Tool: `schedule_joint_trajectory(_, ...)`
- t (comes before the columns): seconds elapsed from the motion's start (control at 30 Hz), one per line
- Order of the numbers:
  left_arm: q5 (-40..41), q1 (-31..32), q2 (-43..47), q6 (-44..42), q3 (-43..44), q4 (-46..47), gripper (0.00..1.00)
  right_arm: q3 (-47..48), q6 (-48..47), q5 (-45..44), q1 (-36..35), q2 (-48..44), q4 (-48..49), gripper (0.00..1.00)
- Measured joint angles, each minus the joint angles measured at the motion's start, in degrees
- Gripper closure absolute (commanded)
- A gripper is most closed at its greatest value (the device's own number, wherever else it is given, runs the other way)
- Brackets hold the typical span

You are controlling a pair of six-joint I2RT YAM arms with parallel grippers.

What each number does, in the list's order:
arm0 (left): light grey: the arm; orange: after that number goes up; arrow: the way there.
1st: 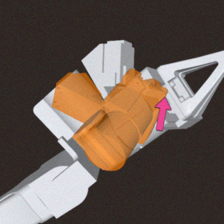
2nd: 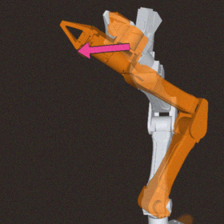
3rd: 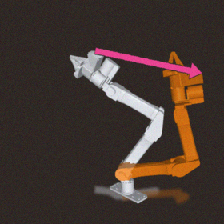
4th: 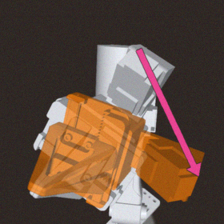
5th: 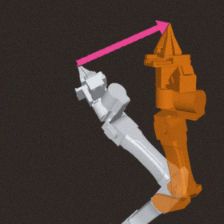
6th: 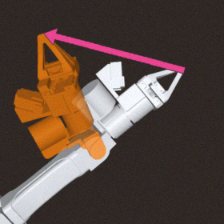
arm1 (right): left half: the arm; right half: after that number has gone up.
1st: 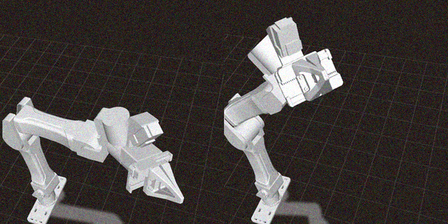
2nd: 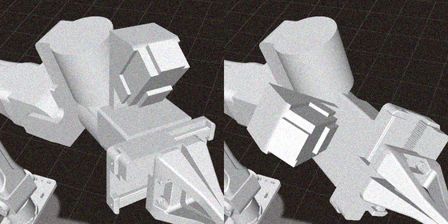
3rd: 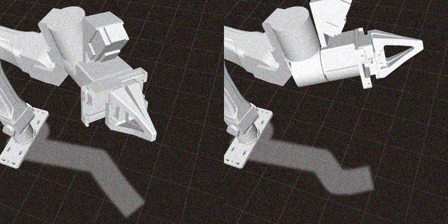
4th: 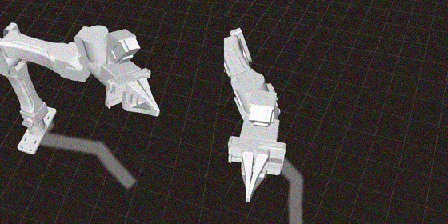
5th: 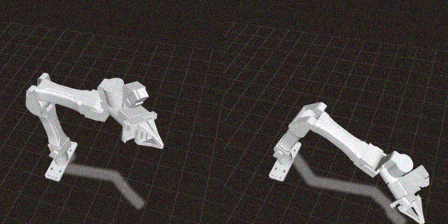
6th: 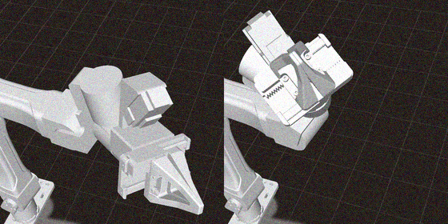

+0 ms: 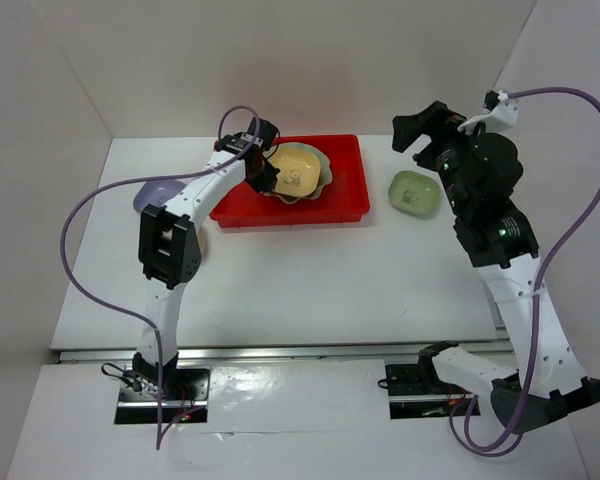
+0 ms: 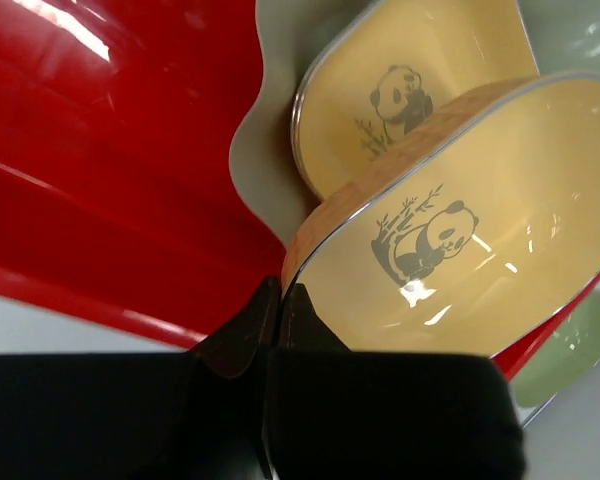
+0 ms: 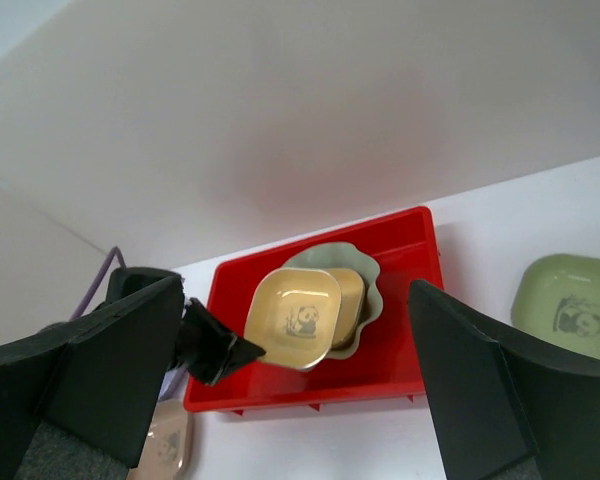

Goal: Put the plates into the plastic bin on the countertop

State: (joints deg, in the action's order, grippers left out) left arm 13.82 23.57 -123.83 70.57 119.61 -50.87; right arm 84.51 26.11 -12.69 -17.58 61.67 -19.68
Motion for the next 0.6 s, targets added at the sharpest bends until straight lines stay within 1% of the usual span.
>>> schedule_joint_trajectory(0.13,-1.5,-1.0,-3.8,3.3,0.1,2.9,1.0,-2.2,0.6,0.0,0.0,-0.3,-0.7,0.0)
schedule_joint_trajectory(0.3,-2.4,-2.1,-6.5,5.1,0.9,5.7,1.0,-5.9,1.8,0.3,0.0,-0.3,-1.6,0.0)
schedule_joint_trajectory(0.43,-3.5,-3.0,-8.9,5.6,5.0,7.5,1.0,-7.4,2.4,1.0,-0.1,-0.3,-1.9,0.0)
schedule_joint_trajectory(0.53,-3.9,-3.2,-10.6,5.8,8.7,9.3,0.87,-7.9,2.6,1.2,-0.1,-0.4,-1.8,0.0)
schedule_joint_trajectory(0.6,-4.3,-3.4,-11.3,5.6,9.9,10.3,0.75,-8.2,2.6,1.2,-0.1,-0.4,-1.9,0.0)
